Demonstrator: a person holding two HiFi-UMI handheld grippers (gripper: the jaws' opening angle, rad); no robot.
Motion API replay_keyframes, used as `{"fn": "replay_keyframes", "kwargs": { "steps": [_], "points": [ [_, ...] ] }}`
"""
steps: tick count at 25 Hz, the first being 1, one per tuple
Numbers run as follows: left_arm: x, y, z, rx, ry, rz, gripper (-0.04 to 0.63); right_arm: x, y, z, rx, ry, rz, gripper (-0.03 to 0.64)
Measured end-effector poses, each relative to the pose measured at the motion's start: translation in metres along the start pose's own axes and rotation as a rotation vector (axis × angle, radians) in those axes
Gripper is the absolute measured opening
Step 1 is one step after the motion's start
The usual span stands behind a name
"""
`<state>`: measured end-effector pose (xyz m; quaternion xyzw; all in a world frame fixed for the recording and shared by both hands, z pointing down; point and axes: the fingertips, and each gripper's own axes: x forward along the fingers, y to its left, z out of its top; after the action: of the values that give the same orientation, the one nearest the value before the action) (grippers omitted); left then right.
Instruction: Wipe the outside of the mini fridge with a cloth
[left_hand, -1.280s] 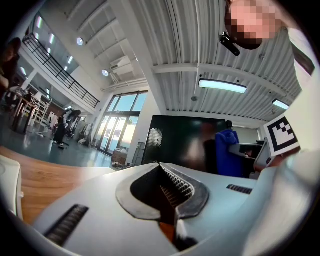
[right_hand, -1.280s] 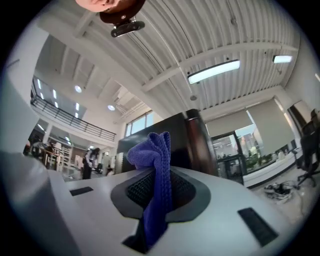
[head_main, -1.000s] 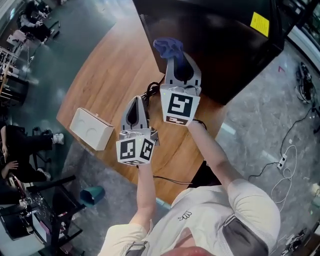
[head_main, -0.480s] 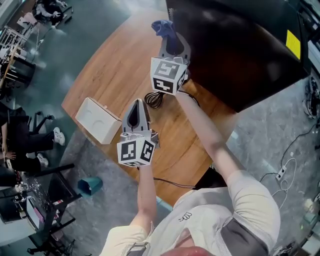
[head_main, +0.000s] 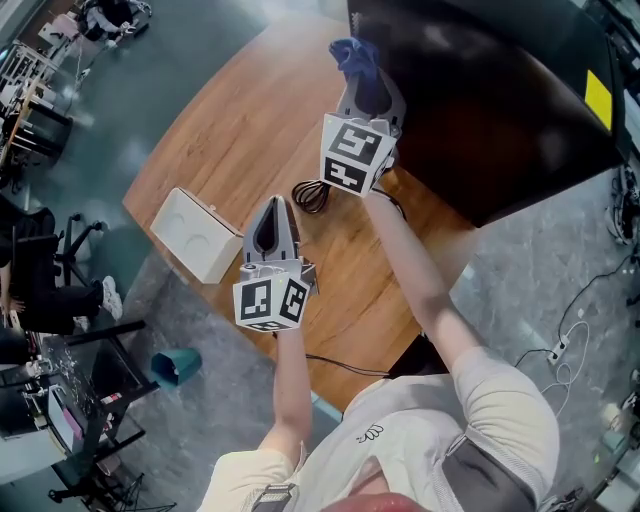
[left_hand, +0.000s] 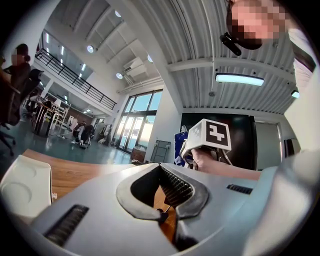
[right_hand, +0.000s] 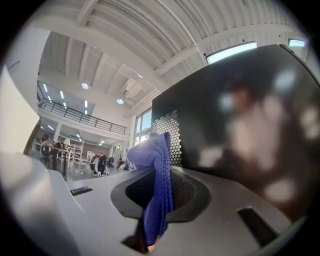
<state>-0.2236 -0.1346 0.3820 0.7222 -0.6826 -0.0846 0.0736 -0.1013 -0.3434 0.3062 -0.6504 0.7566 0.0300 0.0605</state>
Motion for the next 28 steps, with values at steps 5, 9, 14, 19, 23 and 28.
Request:
{"fn": "replay_keyframes", "kwargs": {
  "steps": [5,9,14,19,23,28],
  "points": [
    [0.001,-0.010,0.005,0.008,-0.010,-0.023,0.005,-0.022,-0.023,0.008,-0.022,-0.007,-0.035,0.061],
    [0.002,-0.023,0.010,0.014,-0.017,-0.045,0.005,-0.044,-0.046,0.012,-0.023,-0.004,-0.059,0.061],
    [0.000,-0.040,0.017,0.028,-0.027,-0.078,0.005,-0.084,-0.091,0.019,-0.040,-0.014,-0.132,0.061],
    [-0.002,-0.051,0.019,0.028,-0.033,-0.095,0.005,-0.123,-0.136,0.028,-0.059,-0.026,-0.186,0.061],
    [-0.001,-0.069,0.020,0.042,-0.035,-0.131,0.005,-0.149,-0.170,0.038,-0.114,-0.043,-0.221,0.061],
    [0.001,-0.085,0.015,0.044,-0.028,-0.169,0.005,-0.187,-0.216,0.040,-0.143,-0.044,-0.322,0.061]
  ]
}}
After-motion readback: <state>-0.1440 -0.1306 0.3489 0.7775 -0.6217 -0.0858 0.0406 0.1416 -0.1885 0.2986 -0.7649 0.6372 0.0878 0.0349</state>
